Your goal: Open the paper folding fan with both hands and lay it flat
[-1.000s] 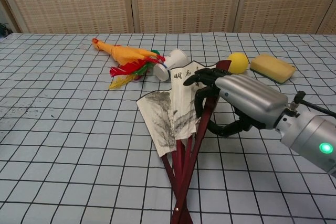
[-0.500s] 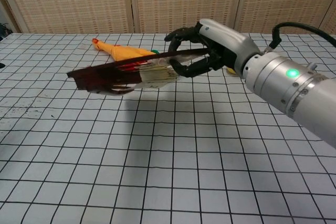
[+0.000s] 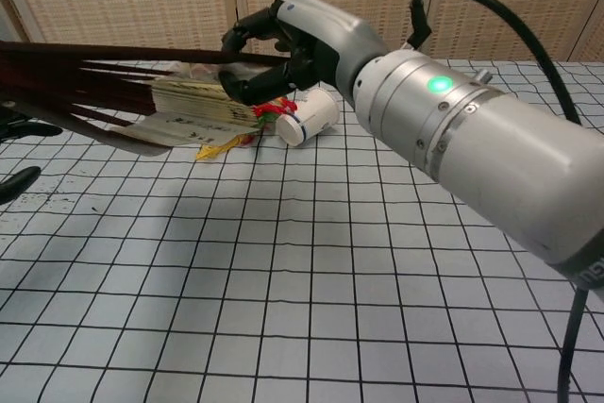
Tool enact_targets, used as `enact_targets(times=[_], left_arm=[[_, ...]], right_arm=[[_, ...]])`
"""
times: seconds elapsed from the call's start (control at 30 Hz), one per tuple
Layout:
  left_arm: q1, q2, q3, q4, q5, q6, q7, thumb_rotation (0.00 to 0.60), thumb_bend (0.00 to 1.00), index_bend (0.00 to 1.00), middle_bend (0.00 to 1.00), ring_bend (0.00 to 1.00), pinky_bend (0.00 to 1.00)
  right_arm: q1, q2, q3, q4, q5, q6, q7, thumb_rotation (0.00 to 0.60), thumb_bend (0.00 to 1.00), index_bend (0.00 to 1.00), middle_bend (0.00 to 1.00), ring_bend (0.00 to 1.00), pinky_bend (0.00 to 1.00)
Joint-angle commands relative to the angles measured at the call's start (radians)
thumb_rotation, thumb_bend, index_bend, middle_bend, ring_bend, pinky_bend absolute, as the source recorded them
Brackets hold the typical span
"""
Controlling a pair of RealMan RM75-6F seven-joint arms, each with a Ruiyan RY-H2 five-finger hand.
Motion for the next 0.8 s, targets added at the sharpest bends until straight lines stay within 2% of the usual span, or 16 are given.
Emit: enact_targets(times=[0.03, 0.43, 0.7, 0.8], left_arm=[[-0.011, -0.018, -0.009, -0.017, -0.005, 0.006, -0.011, 0.6, 0.46, 0.1, 0.0, 0.0, 0.1], [-0.034, -0.047, -0.006, -0.047, -0.005, -0.006, 0.036, 0.6, 0.47, 0.08, 0.0, 0.0, 0.09], [-0.052, -0.054, -0.003, -0.064, -0.018, -0.04, 0.088, 0.6, 0.45, 0.06, 0.0, 0.0, 0.09], [-0.053, -0.076, -0.017, -0.05, -0.035, -0.039, 0.125, 0.6, 0.45, 0.11, 0.0, 0.0, 0.09]], right_arm=[[0.028, -0.035, 0.009, -0.022, 0.03, 0.032, -0.05, 0.6, 0.57, 0.76, 0.14, 0.0, 0.0], [0.09, -0.133, 0.036, 0.012, 0.09, 0.072, -0.109, 0.6, 0.57, 0.76, 0.14, 0.0, 0.0], [0.11, -0.187, 0.042, 0.043, 0.087, 0.09, -0.087, 0.6, 0.57, 0.76, 0.14, 0.0, 0.0], [0.109, -0.191, 0.04, 0.044, 0.088, 0.088, -0.079, 0.6, 0.57, 0.76, 0.14, 0.0, 0.0]])
